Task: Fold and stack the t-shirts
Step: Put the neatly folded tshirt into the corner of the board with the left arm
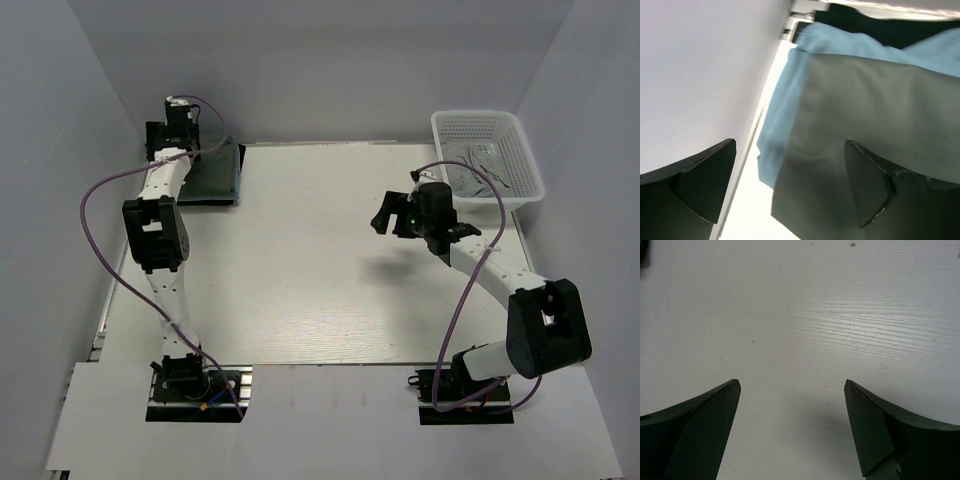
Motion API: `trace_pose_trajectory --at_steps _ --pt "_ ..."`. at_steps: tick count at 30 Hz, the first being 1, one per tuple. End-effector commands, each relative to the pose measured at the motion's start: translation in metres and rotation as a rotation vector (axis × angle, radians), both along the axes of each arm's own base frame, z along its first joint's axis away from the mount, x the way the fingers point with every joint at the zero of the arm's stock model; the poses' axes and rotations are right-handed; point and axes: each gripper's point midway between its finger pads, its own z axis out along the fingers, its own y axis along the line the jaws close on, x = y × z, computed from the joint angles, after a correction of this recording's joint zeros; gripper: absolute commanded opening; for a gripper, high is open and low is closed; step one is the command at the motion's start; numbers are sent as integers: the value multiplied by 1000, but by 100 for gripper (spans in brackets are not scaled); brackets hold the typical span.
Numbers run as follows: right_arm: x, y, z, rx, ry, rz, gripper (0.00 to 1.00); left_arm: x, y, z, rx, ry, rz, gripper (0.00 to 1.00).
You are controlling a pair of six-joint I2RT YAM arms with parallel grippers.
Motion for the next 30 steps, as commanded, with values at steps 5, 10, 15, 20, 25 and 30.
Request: trace_pose_trajectory --at_steps 5,10,15,20,25,30 --pt "12 8 26 43 -56 17 90 -7 23 77 -20 -175 144 100" --pt "9 10 23 42 -50 28 90 -6 -12 82 -154 -189 14 100" --pt "3 10 18 45 -34 45 90 -22 -63 88 -359 -170 -101 100" --pt "-14 6 18 72 -40 32 90 -74 -112 74 -567 -158 -147 100" --pt "-51 -9 -2 80 2 0 90 -141 -194 63 -762 -169 -256 100" --pt "-88 -27 -2 142 -47 -77 90 -236 -264 20 -924 -154 -411 100"
